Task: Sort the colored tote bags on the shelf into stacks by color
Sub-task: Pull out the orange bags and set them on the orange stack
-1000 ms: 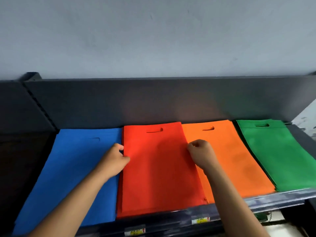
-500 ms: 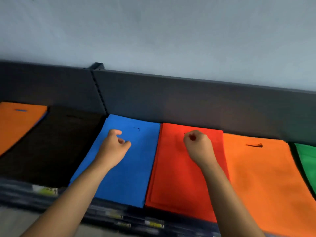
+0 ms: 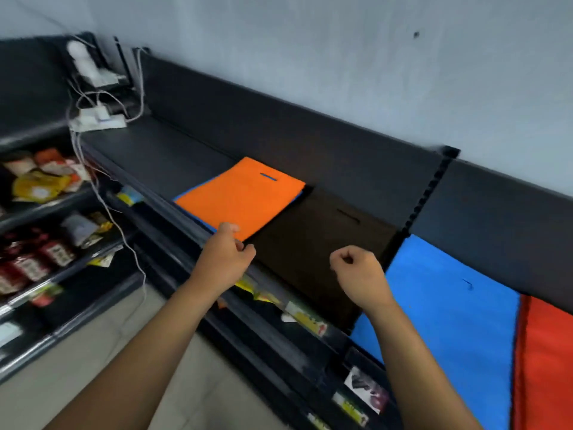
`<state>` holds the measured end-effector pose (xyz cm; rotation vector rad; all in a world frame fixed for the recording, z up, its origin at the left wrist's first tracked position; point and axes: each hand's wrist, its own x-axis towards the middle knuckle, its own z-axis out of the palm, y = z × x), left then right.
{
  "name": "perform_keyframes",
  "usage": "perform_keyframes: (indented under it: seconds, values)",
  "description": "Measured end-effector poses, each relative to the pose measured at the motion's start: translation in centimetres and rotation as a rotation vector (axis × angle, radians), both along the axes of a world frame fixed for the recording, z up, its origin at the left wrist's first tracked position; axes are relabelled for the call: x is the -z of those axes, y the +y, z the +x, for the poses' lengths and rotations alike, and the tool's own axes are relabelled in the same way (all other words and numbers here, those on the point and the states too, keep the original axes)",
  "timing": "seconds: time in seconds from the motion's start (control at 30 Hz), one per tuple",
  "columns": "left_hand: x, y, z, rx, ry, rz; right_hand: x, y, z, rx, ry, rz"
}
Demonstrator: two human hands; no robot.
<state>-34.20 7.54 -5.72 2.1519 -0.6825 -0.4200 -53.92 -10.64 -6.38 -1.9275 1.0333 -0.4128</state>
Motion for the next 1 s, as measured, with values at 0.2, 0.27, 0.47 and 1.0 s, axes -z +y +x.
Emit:
perform_keyframes:
  seconds: [0.2, 0.27, 0.47, 1.0]
  values:
    - [-1.1, 7.0, 10.4, 0.024, -0.034, -0.024, -0.9, 6.9, 11.8, -0.013, -0.022, -0.012]
    - [-1.0, 8.7, 12.8, 0.044, -0.005, -0.021, -1.1, 8.1, 14.2, -0.009, -0.018, -0.018]
    - [-0.1, 10.2, 17.8, 0.068, 0.006, 0.010, -1.4, 8.9, 17.5, 0.041, 0.019, 0.003]
    - [1.8, 0.1, 29.3, 0.120, -0.095, 0.028, 2.5, -3.9, 26.6, 0.172, 0.349, -0.001]
